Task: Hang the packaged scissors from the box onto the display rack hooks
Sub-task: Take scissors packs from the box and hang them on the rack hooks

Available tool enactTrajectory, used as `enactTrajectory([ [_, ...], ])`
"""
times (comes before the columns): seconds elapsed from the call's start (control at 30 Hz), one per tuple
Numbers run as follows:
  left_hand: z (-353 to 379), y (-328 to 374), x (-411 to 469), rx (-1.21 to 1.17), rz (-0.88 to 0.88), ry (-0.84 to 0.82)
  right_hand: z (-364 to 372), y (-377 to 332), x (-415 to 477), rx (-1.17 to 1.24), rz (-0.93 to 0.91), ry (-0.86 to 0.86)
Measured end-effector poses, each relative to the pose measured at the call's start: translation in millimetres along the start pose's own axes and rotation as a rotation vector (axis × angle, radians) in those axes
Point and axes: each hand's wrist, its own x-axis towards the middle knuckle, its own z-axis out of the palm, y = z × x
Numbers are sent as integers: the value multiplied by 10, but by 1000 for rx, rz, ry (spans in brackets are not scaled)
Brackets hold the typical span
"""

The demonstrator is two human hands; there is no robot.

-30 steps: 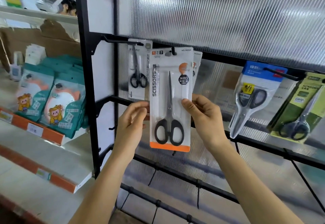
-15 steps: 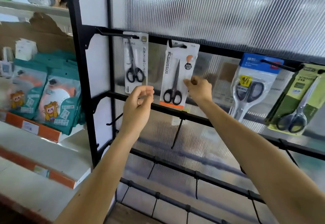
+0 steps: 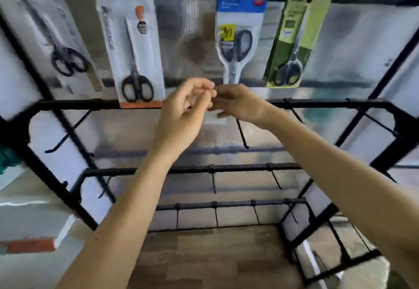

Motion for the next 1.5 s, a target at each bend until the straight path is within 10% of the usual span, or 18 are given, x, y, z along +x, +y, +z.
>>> enactTrajectory([
  [0.27,1898,246,-103,-163,45,-562,-1430,1116,-1742,95,285,766],
  [0.53,3859,383,-990,-171,-82,-1107,-1895,2116,-3768,154,691,1109],
  [1.5,7913,-2077,-3238,644,-537,-1711,-1798,6077,-6082,387,1559,765],
])
